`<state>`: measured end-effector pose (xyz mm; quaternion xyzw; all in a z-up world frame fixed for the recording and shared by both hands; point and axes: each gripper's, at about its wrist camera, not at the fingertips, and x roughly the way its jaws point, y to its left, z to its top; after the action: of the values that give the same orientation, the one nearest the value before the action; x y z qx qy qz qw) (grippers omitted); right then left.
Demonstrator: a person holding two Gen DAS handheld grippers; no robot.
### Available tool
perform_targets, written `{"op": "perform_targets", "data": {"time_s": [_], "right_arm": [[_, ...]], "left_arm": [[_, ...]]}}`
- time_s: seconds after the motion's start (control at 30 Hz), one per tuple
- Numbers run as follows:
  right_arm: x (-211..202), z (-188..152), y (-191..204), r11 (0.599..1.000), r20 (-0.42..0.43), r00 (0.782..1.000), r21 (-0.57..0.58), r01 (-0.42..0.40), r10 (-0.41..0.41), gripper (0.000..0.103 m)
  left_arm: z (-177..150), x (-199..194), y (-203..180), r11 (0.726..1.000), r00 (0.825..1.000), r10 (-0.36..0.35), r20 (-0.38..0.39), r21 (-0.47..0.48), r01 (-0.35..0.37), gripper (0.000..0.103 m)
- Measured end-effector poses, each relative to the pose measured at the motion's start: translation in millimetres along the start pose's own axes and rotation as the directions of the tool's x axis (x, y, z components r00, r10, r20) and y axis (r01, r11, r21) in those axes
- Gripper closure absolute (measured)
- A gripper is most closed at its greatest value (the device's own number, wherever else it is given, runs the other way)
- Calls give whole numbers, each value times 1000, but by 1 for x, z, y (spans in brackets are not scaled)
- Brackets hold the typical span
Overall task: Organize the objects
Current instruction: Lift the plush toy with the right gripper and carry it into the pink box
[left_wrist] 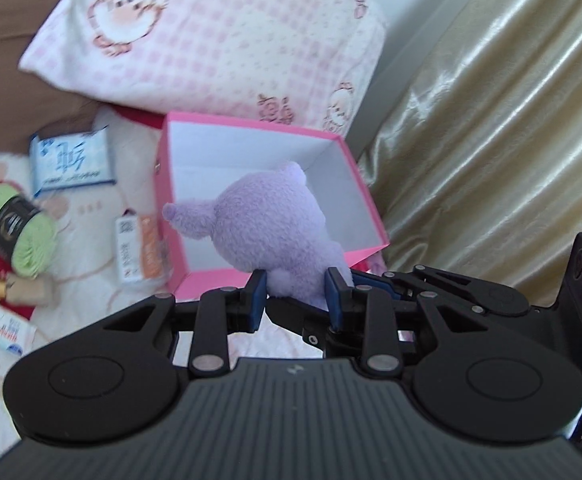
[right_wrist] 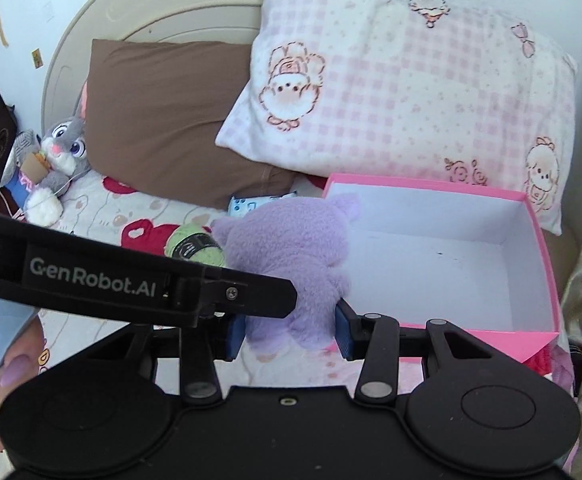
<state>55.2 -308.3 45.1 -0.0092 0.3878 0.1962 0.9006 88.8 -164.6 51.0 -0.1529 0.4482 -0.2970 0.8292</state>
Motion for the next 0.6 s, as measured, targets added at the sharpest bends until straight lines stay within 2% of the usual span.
{"op": "perform_targets", "data": {"time_s": [0.23, 0.37, 0.53, 0.6], "right_arm": [[0, 20, -52, 994, 3, 997, 78, 73, -74, 54], [8, 38, -87, 987, -5, 996, 136, 85, -85, 54], [28, 47, -118, 975, -34, 991, 179, 131, -127, 54], [40, 48, -132, 966, -55, 989, 212, 149, -140, 54]], "left_arm": [[41, 46, -36, 999, 999, -23, -24, 30, 23, 73], [61, 77, -47, 999, 999, -17, -45, 50, 19, 73], [79, 120, -47, 998, 996, -20, -86, 54, 25, 73], [82, 138, -41, 999, 995, -26, -99, 27, 28, 73]]}}
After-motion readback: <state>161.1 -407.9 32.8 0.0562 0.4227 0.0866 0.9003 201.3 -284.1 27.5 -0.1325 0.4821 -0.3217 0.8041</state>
